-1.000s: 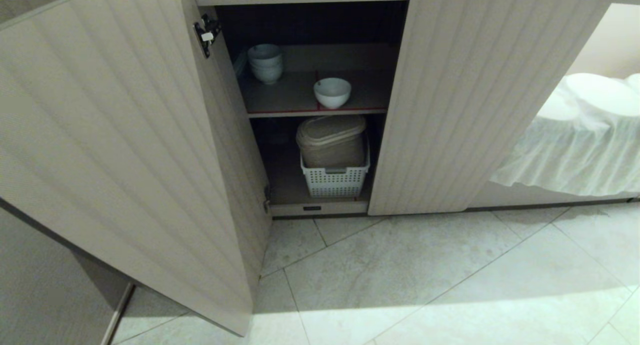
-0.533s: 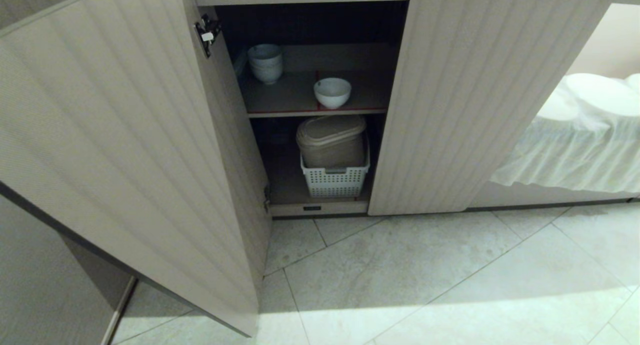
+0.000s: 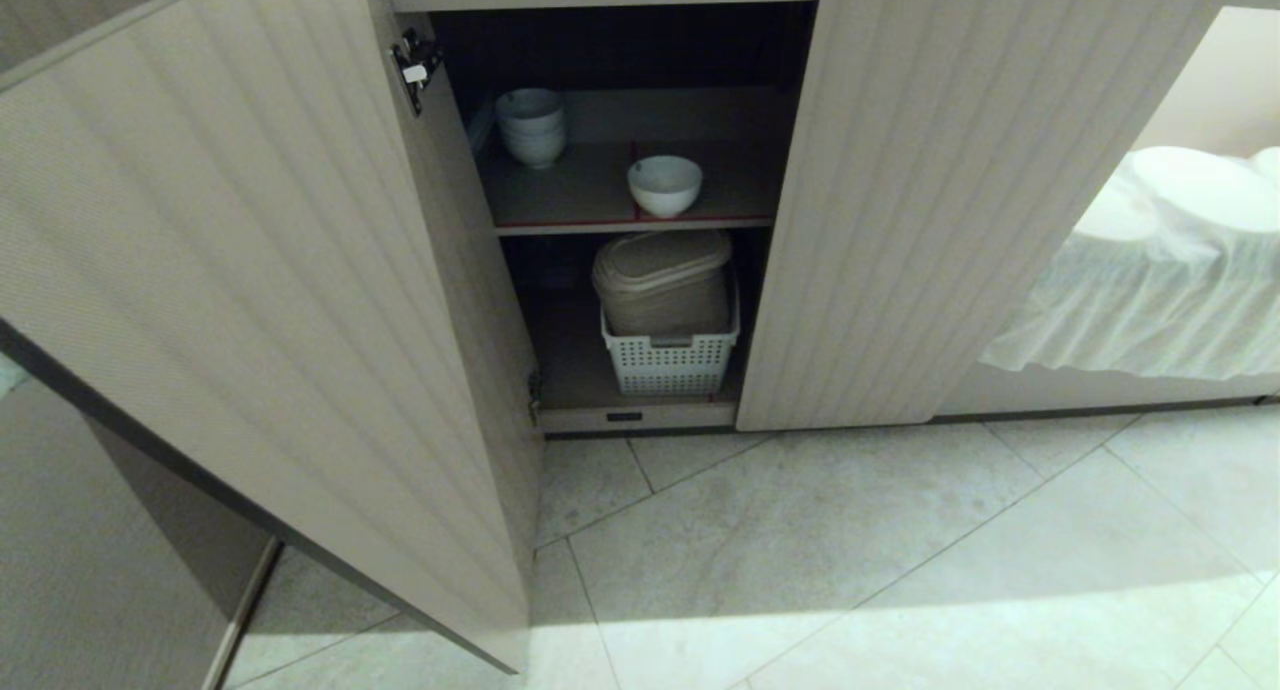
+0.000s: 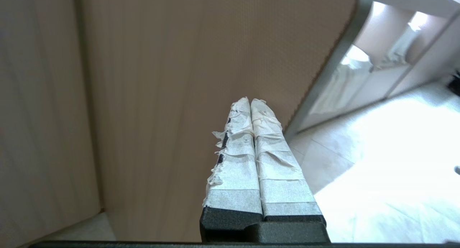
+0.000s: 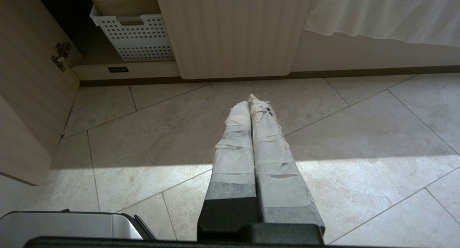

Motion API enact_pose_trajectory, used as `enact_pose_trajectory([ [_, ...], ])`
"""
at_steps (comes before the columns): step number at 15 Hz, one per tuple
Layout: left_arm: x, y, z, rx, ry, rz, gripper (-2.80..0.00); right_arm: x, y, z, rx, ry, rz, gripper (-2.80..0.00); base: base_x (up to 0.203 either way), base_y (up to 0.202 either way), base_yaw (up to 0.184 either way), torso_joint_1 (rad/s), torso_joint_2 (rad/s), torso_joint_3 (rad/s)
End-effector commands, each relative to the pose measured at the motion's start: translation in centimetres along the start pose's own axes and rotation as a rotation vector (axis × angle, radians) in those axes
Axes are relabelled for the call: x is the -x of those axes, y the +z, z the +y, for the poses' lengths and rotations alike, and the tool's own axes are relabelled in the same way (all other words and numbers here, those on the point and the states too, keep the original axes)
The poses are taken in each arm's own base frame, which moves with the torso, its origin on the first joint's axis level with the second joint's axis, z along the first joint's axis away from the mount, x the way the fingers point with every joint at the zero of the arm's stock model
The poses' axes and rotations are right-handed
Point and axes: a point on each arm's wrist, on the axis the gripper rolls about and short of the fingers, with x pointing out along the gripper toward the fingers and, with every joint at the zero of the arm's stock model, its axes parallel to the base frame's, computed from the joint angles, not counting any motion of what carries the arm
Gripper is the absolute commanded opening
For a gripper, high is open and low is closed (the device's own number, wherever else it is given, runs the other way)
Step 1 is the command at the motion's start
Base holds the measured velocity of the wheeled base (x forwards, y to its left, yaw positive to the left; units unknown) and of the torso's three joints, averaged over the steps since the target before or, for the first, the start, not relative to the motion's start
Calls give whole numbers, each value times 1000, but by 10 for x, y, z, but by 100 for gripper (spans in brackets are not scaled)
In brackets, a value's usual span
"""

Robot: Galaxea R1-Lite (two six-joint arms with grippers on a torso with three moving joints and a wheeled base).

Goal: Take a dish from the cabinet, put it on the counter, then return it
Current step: Close the cabinet door

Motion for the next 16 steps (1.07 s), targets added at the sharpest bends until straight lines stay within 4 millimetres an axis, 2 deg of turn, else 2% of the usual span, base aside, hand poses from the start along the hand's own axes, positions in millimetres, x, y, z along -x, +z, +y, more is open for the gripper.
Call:
enact_pose_trajectory([
  [1,0,1,-3,-6,-41,15,-280,0,0,0,0,-1,-1,-280,0,0,0,0,0,0],
  [8,-2,1,-4,39,-84,43,-280,0,0,0,0,-1,-1,-280,0,0,0,0,0,0],
  [16,-10,-8,15,113,-124,124,-280,0,0,0,0,1,0,-280,0,0,0,0,0,0],
])
